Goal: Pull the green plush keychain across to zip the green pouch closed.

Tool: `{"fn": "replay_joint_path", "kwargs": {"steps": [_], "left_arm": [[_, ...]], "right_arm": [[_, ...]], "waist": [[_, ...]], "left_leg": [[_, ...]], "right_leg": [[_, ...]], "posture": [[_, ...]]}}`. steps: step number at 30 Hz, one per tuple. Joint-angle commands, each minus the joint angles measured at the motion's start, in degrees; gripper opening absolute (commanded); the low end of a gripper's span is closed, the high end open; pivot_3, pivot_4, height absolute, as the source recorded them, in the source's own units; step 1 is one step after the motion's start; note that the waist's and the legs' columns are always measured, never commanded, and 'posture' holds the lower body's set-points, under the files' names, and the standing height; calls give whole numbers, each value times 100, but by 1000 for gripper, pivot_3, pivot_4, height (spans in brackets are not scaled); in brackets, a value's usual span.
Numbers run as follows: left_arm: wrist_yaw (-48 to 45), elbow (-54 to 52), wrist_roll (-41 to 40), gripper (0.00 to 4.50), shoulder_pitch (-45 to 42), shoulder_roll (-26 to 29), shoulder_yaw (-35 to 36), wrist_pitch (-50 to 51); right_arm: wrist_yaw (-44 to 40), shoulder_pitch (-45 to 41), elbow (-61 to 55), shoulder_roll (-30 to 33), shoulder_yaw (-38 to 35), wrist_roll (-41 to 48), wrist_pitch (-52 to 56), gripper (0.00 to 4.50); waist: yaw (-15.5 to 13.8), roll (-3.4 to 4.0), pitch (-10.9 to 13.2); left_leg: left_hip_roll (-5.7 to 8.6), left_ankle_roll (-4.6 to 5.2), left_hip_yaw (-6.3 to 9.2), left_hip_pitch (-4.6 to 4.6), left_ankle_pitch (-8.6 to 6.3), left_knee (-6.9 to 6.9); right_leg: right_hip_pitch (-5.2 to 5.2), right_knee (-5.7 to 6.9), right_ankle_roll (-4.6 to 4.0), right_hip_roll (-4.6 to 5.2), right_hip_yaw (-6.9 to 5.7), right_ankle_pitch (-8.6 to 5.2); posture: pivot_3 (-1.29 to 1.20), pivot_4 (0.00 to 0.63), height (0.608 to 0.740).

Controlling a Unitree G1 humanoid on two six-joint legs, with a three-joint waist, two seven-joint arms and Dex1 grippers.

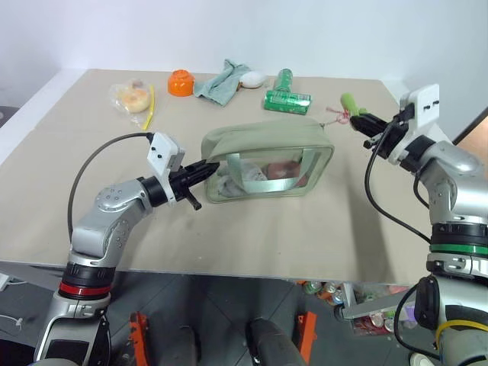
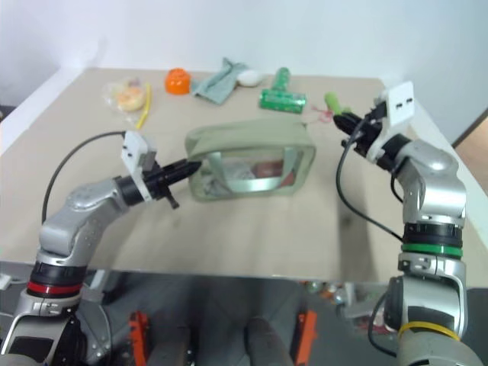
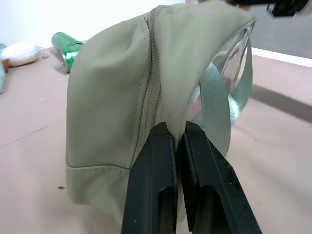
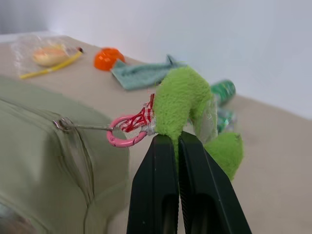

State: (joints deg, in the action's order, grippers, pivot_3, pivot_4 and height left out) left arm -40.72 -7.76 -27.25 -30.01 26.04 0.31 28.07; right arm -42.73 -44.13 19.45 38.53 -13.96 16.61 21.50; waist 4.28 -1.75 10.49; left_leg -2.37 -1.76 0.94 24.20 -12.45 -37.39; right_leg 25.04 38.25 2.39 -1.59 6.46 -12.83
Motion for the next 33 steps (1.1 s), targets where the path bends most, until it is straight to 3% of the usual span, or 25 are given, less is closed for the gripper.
{"fn": "replay_joint_path", "kwargs": {"steps": [1,12,20,21,24,31,32,33], "left_arm": [[-39,23,86,0,-114,140,119,-56],[-30,17,52,0,-174,115,148,21],[-75,-43,118,0,-149,130,82,-38],[-87,-52,128,0,-138,135,72,-49],[-53,-42,25,0,-124,79,175,21],[-107,-97,-16,2452,-131,92,228,-9],[-86,-140,-31,2640,-123,94,262,-8],[-58,-188,-79,3117,-112,90,317,18]], "right_arm": [[526,131,-1,190,-469,4,-111,26],[1488,987,-395,-509,-275,179,364,26],[1733,1084,-419,-803,-350,352,462,26],[1718,1044,-444,-789,-371,400,504,639],[1537,988,-569,-673,-346,509,560,1600],[1075,1025,-1376,-282,-548,1093,1072,4049],[1011,1131,-1566,-188,-606,1173,1149,4239],[961,1237,-1734,-100,-668,1257,1253,4500]], "waist": [[-3,0,0],[-6,1,-1],[-1,2,-2],[-2,2,-2],[-1,2,-2],[-3,2,-2],[-7,2,-2],[-9,2,-2]], "left_leg": [[0,2,0,0,1,0],[1,3,3,-1,2,0],[0,4,2,-8,5,-4],[0,5,2,-8,5,-4],[0,5,2,-8,5,-4],[0,5,3,-7,5,-2],[0,5,3,-7,5,-3],[1,5,3,-6,5,-3]], "right_leg": [[-1,0,1,0,0,0],[-4,0,2,0,1,1],[-9,1,13,-3,1,-1],[-9,1,13,-3,1,-1],[-9,1,13,-3,1,-1],[-8,1,15,-5,2,-3],[-8,1,20,-4,2,-5],[-8,1,26,-3,2,-9]], "posture": [[0,150,740],[0,150,740],[0,150,740],[0,150,740],[0,150,740],[0,150,740],[0,150,740],[0,150,740]]}}
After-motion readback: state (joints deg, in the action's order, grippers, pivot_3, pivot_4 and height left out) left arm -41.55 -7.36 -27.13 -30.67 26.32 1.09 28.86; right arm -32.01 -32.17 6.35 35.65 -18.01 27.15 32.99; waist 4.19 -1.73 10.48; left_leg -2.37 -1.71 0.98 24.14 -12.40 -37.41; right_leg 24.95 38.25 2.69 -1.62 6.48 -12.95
